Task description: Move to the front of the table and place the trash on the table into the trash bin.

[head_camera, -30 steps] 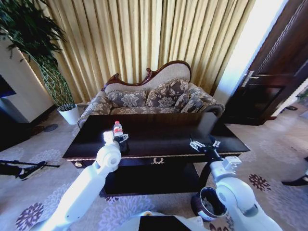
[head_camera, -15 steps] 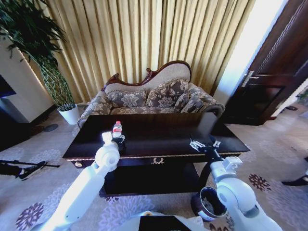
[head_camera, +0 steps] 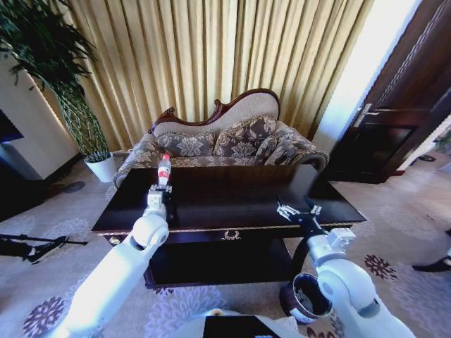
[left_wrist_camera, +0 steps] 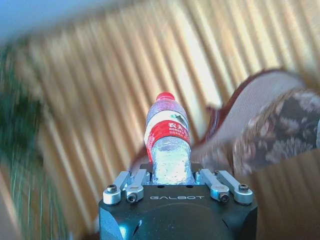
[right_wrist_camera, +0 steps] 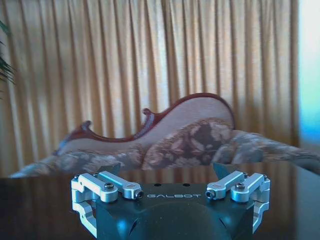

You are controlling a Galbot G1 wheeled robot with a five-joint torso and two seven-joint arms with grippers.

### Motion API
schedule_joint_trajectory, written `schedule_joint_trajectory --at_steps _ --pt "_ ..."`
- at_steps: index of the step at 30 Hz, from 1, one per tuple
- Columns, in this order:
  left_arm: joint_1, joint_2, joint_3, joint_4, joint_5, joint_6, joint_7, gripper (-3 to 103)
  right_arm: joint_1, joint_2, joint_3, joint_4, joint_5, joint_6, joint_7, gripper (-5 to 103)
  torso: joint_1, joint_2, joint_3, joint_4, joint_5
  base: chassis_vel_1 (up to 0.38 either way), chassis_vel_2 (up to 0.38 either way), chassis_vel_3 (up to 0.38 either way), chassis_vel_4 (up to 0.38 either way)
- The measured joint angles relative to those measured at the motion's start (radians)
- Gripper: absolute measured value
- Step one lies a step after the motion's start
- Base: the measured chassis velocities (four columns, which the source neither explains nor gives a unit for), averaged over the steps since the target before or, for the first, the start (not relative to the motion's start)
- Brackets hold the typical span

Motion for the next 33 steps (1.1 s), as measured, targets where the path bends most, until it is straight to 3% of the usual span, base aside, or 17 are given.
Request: schedule_joint_trajectory --at_steps 1,2,5,6,7,9,11,12,13,16,19,25,33 --pt "0.001 0.018 -0.002 0.012 0.047 -0.053 0.028 34 0.008 -0.009 -0.005 0.004 0.024 0.0 -0.001 100 0.0 0.0 0.0 -0.0001 0.0003 0.0 0.0 0.0 0.0" --pt "0.001 0.018 -0.002 0.012 0.047 -0.053 0.028 34 0.008 -0.009 -0.005 0.004 0.024 0.0 -0.001 100 0.0 0.0 0.0 -0.0001 0.0003 0.0 0.0 0.0 0.0" --pt "-0.002 0.087 0.0 0.069 0.213 -0.293 0.093 34 0.045 -0.052 -0.037 0.021 0.155 -0.002 -0.01 100 0.0 0.0 0.0 -0.0001 0.0002 0.0 0.0 0.0 0.0" --pt "-0.002 0.087 0.0 0.069 0.213 -0.293 0.093 34 0.045 -0.052 -0.037 0.021 0.155 -0.002 -0.01 100 0.0 0.0 0.0 -0.0001 0.0002 0.0 0.0 0.0 0.0" --pt "-0.004 0.098 0.001 0.077 0.237 -0.328 0.101 34 0.053 -0.059 -0.042 0.024 0.186 -0.002 -0.016 100 0.0 0.0 0.0 -0.0001 0.0003 0.0 0.0 0.0 0.0" --pt "-0.019 0.141 0.015 0.1 0.302 -0.449 0.126 34 0.096 -0.087 -0.063 0.027 0.308 -0.002 -0.045 100 0.0 0.0 0.0 -0.0002 0.0003 0.0 0.0 0.0 0.0" --pt "-0.025 0.151 0.022 0.104 0.31 -0.475 0.13 34 0.112 -0.095 -0.07 0.028 0.339 -0.002 -0.052 100 0.0 0.0 0.0 -0.0003 0.0002 0.0 0.0 0.0 0.0" --pt "-0.042 0.175 0.045 0.109 0.33 -0.531 0.139 34 0.163 -0.114 -0.096 0.023 0.416 -0.002 -0.068 100 0.0 0.0 0.0 -0.0001 0.0002 0.0 0.0 0.0 0.0" --pt "-0.042 0.175 0.045 0.109 0.33 -0.531 0.139 34 0.163 -0.114 -0.096 0.023 0.416 -0.002 -0.068 100 0.0 0.0 0.0 -0.0001 0.0002 0.0 0.0 0.0 0.0" --pt "-0.098 0.203 0.112 0.117 0.38 -0.615 0.145 34 0.308 -0.145 -0.183 -0.028 0.539 0.002 -0.079 100 0.0 0.0 0.0 0.0002 0.0003 0.0 0.0 0.0 0.0" --pt "-0.155 0.213 0.179 0.118 0.393 -0.643 0.145 34 0.42 -0.148 -0.254 -0.094 0.589 0.003 -0.081 100 0.0 0.0 0.0 -0.0003 0.0005 0.0 0.0 0.0 0.0" --pt "-0.279 0.199 0.315 0.145 0.391 -0.648 0.145 34 0.617 -0.111 -0.369 -0.216 0.611 0.006 -0.084 100 0.0 0.0 0.0 -0.0001 0.0002 0.0 0.0 0.0 0.0" --pt "-0.393 0.156 0.433 0.202 0.381 -0.648 0.147 34 0.71 -0.076 -0.424 -0.283 0.605 0.011 -0.102 100 0.0 0.0 0.0 -0.0003 0.0005 0.0 0.0 0.0 0.0"
